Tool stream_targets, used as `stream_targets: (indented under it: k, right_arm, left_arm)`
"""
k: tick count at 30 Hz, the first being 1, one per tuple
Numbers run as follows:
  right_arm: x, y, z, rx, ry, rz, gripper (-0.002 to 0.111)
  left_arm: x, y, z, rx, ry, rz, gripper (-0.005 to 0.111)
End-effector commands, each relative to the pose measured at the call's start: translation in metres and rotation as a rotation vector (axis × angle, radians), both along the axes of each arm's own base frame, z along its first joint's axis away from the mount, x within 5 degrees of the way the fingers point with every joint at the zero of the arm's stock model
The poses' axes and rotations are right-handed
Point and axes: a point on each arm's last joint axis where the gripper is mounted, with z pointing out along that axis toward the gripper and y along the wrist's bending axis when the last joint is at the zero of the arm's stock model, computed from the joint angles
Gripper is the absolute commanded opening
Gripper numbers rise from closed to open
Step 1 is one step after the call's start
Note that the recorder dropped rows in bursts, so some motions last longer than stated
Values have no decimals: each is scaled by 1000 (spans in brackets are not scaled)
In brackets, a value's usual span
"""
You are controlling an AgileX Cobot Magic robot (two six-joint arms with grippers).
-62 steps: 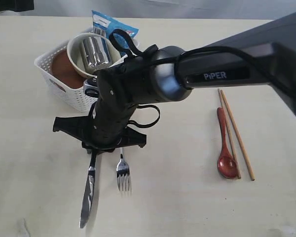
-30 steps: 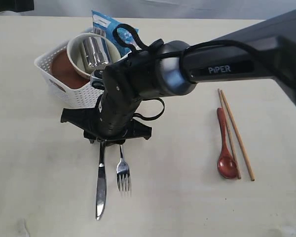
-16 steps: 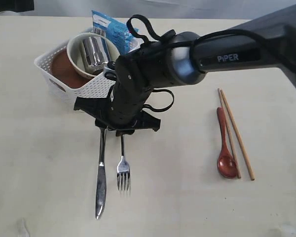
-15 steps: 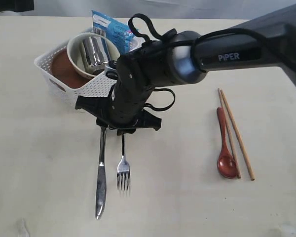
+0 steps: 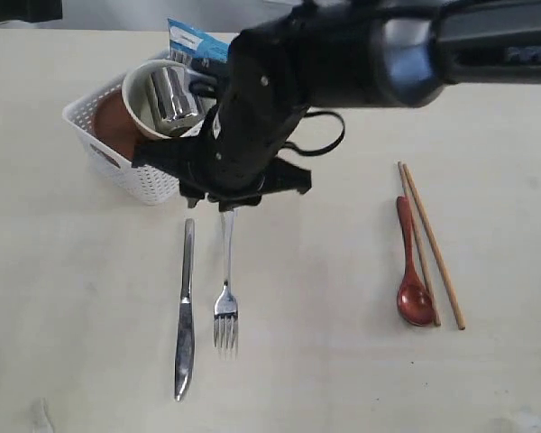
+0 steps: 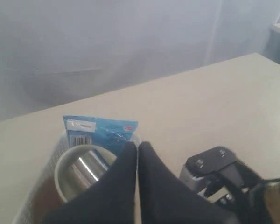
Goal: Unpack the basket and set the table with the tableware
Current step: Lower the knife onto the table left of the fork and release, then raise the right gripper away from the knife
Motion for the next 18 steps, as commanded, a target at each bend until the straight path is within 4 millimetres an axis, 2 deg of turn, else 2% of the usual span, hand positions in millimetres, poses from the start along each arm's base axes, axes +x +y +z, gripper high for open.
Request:
stream_targets:
  k: [1,6,8,10,13,18]
  right_arm:
    - [1,-41,45,-197,-120,44,36]
    - [13,-86,79,-335,-241,10,36]
    - [17,-100,86,-359,-275,4,36]
    - [21,-113,89,-373,-292,1,36]
    - [28,-122,92,-365,-323,22,36]
    - [40,-117,98,-280,-445,111,36]
  left_arm:
    - [-3,-2,-2,24,13,-28,1]
    - [3,-2,-8,-9,54,-7,1]
    - [12,-4,-16,-11,87,6,5]
    - [24,-4,-26,1,111,30,14]
    - [43,-4,-41,12,132,85,30]
    - [67,-2,-66,-12,177,185,52]
